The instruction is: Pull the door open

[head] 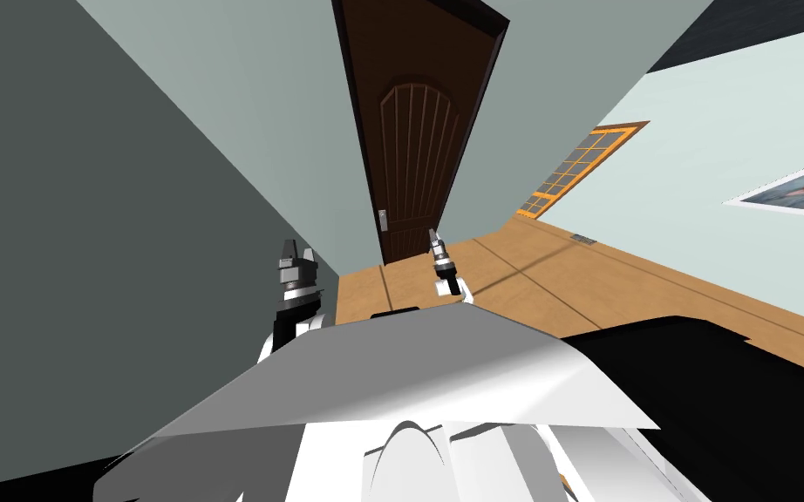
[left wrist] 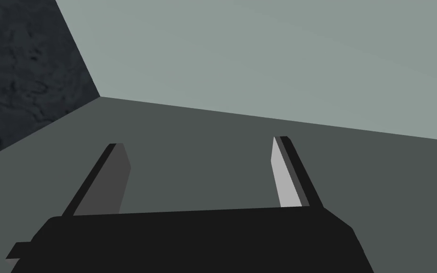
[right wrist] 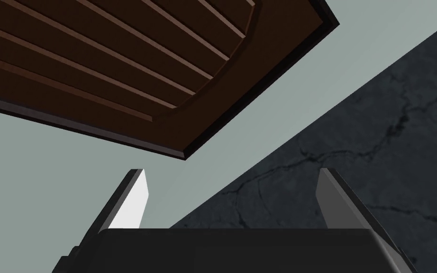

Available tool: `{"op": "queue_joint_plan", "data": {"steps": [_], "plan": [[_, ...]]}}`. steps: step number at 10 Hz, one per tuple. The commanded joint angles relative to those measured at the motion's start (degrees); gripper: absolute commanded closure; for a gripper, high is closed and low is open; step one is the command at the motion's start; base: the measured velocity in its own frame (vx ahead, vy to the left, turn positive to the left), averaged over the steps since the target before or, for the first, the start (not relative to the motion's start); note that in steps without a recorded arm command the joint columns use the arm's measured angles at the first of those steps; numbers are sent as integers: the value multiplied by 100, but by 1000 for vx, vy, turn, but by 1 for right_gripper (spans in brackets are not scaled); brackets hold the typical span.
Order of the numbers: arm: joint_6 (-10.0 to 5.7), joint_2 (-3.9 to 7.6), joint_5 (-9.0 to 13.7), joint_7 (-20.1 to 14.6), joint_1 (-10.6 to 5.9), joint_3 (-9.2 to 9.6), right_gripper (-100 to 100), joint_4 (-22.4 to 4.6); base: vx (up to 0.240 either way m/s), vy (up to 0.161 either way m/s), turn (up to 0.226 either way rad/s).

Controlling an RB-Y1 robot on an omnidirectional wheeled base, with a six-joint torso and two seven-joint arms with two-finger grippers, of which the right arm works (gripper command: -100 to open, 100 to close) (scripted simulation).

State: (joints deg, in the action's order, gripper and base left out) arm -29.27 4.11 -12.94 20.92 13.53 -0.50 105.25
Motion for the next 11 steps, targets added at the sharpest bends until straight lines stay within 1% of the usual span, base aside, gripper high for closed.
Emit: {"op": "queue_joint_plan", "data": {"steps": [1,6,7,11], "plan": [[19,31,-75,178,-119,-10,-100,-232,94,61,-1],[59,113,-308,718,-597,-65,-100,-1045,99,64,-3],[59,113,-308,718,-597,-65,-100,-1064,63,43,-2],[91,170,-497,1159,-987,-110,-100,-1742,80,47,-1]]}}
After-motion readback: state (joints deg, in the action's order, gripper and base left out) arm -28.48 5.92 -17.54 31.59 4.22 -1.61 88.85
